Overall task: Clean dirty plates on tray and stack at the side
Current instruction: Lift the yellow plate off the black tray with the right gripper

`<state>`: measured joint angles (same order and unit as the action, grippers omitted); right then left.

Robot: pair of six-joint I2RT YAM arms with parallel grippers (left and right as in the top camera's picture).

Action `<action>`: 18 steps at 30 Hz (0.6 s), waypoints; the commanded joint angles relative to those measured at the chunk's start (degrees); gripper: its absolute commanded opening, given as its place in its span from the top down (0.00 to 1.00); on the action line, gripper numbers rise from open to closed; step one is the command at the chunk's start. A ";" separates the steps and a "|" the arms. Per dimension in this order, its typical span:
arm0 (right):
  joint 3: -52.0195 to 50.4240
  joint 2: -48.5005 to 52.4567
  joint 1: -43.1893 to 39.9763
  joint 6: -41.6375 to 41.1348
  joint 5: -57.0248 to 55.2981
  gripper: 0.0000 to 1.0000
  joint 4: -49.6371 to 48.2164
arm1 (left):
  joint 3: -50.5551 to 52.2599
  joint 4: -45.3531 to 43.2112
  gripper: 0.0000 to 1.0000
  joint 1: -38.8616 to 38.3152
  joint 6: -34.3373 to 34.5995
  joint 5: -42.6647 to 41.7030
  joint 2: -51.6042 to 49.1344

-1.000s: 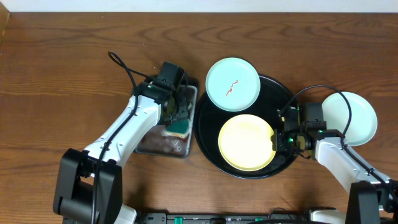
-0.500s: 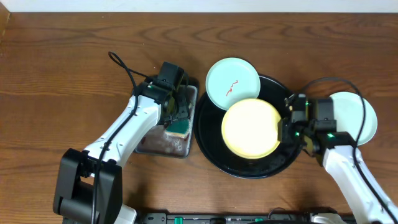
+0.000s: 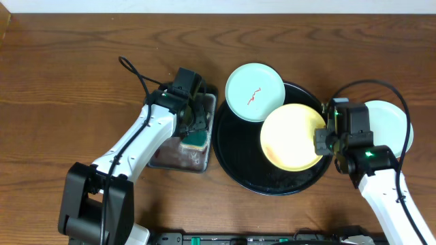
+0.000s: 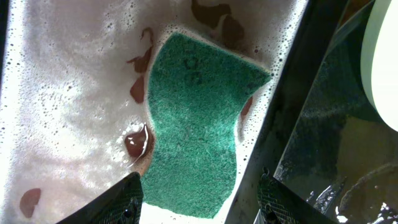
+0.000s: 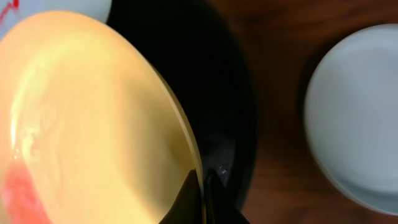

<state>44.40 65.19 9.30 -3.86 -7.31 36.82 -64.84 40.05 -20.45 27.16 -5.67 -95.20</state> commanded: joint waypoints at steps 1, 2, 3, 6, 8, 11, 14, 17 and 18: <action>4.94 -0.68 4.35 0.26 -14.27 0.99 3.13 | 0.98 0.20 0.40 0.13 -0.13 0.35 -0.22; 5.31 -0.68 5.64 0.20 -17.57 0.99 3.54 | 0.98 0.20 0.40 0.13 -0.13 0.35 -0.22; 5.40 -0.68 6.95 0.09 -20.55 0.99 3.48 | 0.98 0.20 0.40 0.13 -0.13 0.35 -0.22; 5.40 -0.61 11.10 0.11 -27.93 0.99 3.21 | 0.98 0.20 0.40 0.13 -0.13 0.35 -0.22; 5.40 -0.46 14.40 0.20 -32.46 0.99 2.60 | 0.98 0.20 0.40 0.13 -0.13 0.35 -0.22; 5.40 0.11 18.56 3.91 -34.95 0.99 0.63 | 0.98 0.20 0.40 0.13 -0.13 0.35 -0.22; 5.40 1.07 22.16 9.46 -35.17 0.99 -1.46 | 0.98 0.20 0.40 0.13 -0.13 0.35 -0.22; 5.40 2.73 25.55 16.22 -36.35 0.99 -2.99 | 0.98 0.20 0.40 0.13 -0.13 0.35 -0.22; 5.40 3.69 27.12 20.41 -36.41 0.99 -3.54 | 0.98 0.20 0.40 0.13 -0.13 0.35 -0.22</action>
<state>48.71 66.92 32.99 5.48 -39.94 34.26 -64.84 40.07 -20.45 27.16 -5.65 -95.20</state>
